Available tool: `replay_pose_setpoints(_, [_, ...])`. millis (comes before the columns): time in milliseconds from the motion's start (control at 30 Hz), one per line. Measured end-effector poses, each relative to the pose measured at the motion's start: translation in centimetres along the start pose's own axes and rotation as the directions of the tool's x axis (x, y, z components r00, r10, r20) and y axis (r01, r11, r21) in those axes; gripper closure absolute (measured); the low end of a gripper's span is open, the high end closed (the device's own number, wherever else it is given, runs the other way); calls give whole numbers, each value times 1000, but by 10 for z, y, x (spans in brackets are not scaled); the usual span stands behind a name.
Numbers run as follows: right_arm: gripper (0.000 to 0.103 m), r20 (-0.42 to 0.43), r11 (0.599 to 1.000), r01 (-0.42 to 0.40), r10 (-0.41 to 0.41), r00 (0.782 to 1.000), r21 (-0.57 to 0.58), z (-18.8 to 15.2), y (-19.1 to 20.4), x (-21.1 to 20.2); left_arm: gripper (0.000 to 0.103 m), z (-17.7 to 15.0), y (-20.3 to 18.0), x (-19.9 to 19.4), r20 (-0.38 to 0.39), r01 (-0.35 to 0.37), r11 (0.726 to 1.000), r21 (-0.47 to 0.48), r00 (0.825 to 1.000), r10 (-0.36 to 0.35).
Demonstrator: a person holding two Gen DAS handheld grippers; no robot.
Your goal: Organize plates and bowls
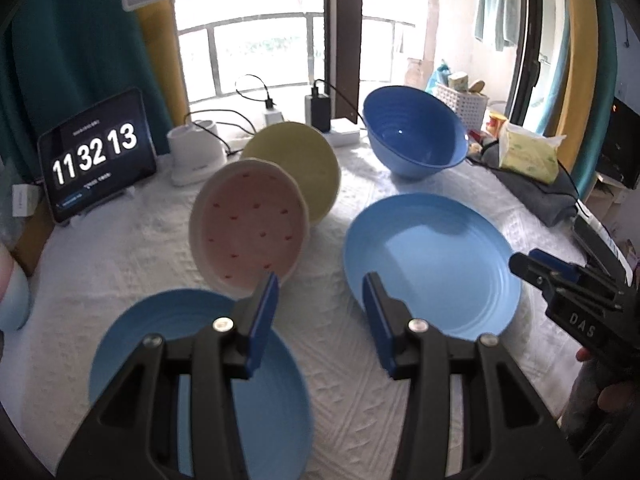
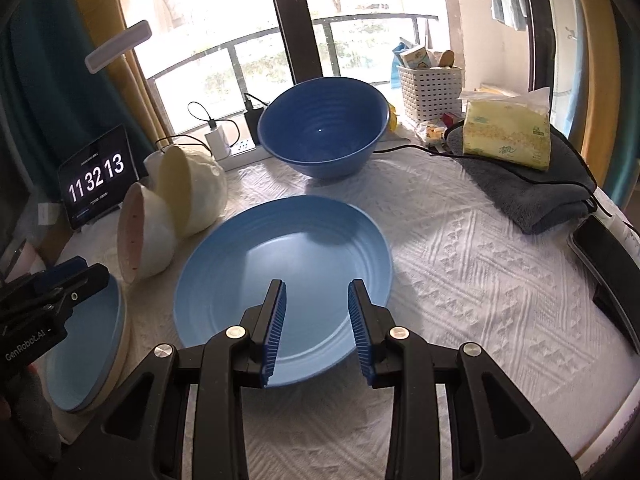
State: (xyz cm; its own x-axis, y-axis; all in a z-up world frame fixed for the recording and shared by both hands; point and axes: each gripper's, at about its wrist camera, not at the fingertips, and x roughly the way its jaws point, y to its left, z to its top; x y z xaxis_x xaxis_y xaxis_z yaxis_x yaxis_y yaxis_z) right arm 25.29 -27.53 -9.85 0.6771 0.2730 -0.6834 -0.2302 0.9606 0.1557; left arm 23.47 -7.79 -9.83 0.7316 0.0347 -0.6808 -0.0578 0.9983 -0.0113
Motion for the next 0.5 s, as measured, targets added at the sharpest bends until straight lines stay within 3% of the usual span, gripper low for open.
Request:
replay_pose_setpoints(133, [68,-8,1000,8,-8,1000,4,3,-8,6,57,2,-1,14,-25,16,1000,-26,1000,-17])
replay_pose_setpoints(233, [60,-11,1000,12,-12,1000,8,6,-15,10,57,4,-4,23,-35,26,999,-37,999,-27])
replay_pose_setpoints(500, [60,-19,999,30,-29,999,28,13,-30,23,52,6,-12,43,-78,60,997,-52,995,-64])
